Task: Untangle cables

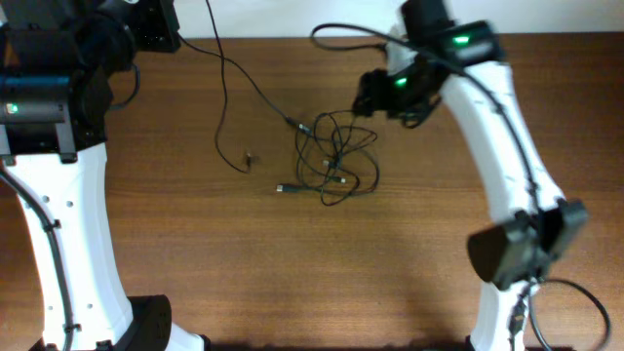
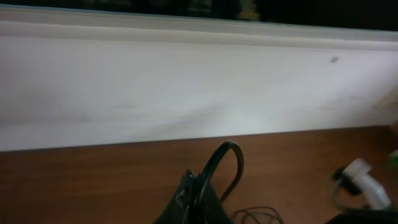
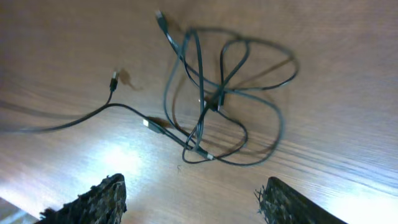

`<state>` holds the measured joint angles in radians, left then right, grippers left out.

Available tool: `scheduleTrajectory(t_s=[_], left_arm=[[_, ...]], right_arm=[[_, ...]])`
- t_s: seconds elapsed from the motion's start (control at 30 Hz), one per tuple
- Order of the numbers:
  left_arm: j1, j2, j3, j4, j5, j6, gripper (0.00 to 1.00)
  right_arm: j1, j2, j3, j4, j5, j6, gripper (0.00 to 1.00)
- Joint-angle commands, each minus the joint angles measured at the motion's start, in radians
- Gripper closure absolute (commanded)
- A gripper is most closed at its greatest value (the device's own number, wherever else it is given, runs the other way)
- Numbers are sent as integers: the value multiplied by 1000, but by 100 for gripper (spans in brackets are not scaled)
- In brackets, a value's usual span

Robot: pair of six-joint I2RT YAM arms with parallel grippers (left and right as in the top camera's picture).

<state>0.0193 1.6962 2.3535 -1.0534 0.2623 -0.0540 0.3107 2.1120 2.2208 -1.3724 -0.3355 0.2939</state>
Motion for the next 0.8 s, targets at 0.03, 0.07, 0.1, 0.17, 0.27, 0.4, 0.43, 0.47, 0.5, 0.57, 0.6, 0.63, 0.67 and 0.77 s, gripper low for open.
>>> scheduleTrajectory(t_s=[0.03, 0.07, 0.1, 0.17, 0.27, 0.4, 0.43, 0.47, 0.5, 0.57, 0.6, 0.63, 0.67, 0.77], left_arm=[[3, 3, 5, 3, -212, -29, 100], [3, 6, 5, -8, -119, -28, 100], [3, 15, 5, -37, -21, -28, 100], [3, 71, 4, -66, 352, -28, 100], [3, 121, 5, -45, 612, -28, 100], [2, 134, 5, 157, 819, -200, 100], [1, 134, 5, 183, 823, -264, 100], [1, 134, 5, 186, 835, -275, 100], [2, 134, 5, 196, 887, -276, 100], [3, 134, 5, 227, 890, -275, 100], [12, 134, 5, 226, 761, -274, 100], [29, 134, 5, 214, 622, -274, 96], [36, 134, 5, 190, 483, -274, 75], [36, 134, 5, 50, 109, -260, 14]], right_arm=[[55, 64, 23, 145, -170, -35, 25], [47, 40, 71, 174, -174, -53, 22], [42, 31, 140, 176, -207, -89, 20], [49, 31, 239, 216, -412, -167, 19], [35, 31, 239, 357, -731, -230, 18], [66, 32, 238, 459, -775, -265, 17], [93, 34, 238, 484, -717, -264, 19], [104, 34, 238, 483, -645, -261, 25], [108, 34, 238, 483, -553, -256, 44], [104, 34, 239, 473, -482, -253, 82], [88, 33, 239, 444, -430, -246, 96], [68, 32, 239, 414, -356, -193, 96], [40, 26, 239, 379, -310, -176, 96], [-85, -92, 245, 275, -201, -147, 96]])
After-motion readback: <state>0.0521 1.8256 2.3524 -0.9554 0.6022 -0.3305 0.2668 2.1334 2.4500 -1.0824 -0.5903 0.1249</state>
